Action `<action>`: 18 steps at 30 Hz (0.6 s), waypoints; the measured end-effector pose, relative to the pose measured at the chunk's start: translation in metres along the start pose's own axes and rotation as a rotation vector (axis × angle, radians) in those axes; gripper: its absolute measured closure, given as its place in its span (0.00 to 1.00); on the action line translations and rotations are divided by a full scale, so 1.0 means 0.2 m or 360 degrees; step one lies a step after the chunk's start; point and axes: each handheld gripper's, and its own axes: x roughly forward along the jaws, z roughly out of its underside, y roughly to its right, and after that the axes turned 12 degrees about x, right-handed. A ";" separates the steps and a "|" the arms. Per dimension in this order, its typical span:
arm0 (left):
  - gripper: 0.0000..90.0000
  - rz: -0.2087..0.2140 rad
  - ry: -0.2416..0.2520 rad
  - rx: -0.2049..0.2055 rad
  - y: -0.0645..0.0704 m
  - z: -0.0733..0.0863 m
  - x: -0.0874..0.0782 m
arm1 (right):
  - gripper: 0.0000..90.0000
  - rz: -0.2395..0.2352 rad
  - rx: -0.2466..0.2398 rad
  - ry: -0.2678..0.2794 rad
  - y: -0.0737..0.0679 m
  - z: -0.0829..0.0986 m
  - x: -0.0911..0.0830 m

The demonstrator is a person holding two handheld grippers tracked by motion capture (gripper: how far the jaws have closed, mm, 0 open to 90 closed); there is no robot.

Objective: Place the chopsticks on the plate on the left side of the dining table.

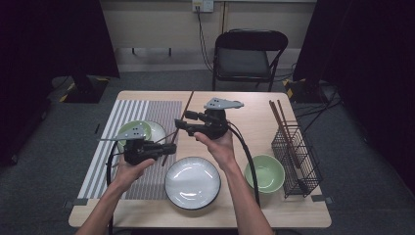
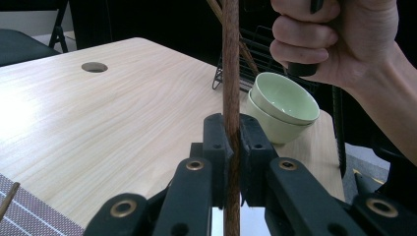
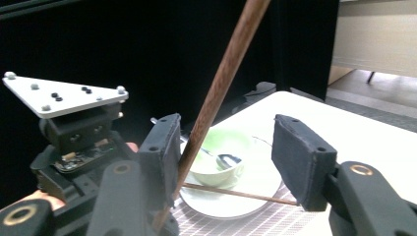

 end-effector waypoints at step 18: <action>0.93 -0.0031 0.0002 -0.0015 -0.02 0.01 -0.03 | 0.39 0.0122 0.0001 -0.0001 0.04 0.02 -0.01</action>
